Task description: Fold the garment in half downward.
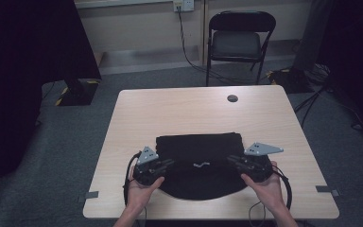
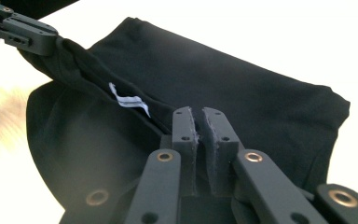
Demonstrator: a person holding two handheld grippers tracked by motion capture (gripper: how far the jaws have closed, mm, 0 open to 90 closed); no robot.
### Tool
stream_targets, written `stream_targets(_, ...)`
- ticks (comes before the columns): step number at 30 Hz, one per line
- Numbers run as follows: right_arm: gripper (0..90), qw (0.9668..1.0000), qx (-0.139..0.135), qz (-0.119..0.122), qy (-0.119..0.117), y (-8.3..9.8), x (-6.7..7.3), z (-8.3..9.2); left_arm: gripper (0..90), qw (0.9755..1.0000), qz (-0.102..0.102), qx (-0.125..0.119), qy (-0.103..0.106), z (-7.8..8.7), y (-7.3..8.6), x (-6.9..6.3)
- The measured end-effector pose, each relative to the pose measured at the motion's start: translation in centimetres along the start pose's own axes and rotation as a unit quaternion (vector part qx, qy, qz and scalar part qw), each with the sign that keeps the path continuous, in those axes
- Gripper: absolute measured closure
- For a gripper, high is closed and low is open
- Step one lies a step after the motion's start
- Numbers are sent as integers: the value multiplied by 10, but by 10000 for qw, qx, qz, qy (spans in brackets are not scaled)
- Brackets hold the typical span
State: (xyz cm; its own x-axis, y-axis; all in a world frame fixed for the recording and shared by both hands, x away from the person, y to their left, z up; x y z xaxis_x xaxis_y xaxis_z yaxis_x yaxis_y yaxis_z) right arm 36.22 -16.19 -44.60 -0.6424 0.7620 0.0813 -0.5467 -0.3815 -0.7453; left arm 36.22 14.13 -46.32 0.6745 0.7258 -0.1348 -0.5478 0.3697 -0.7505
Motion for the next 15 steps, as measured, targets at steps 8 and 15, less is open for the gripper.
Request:
stream_targets(8,840,10000,59,39,-7,15,6,-1,844,9998,-95,133,73,0,17,-8)
stream_targets(15,839,9999,83,39,67,26,8,0,843,9998,-149,112,80,4,25,-15)
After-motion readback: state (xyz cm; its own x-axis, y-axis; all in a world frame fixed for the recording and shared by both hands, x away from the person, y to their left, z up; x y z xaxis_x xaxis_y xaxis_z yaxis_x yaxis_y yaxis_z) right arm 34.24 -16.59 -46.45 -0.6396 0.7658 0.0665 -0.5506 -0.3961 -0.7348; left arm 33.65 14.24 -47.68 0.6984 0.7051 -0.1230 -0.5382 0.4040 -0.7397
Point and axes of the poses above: each handheld gripper's, and its own axes: z roughly backward along the jaws, y roughly out of its underside, x roughly to its left, the point moved 4 cm from there along -z, roughly forward along the jaws, and after that the axes turned 8 degrees about x, right-handed, at the moved point
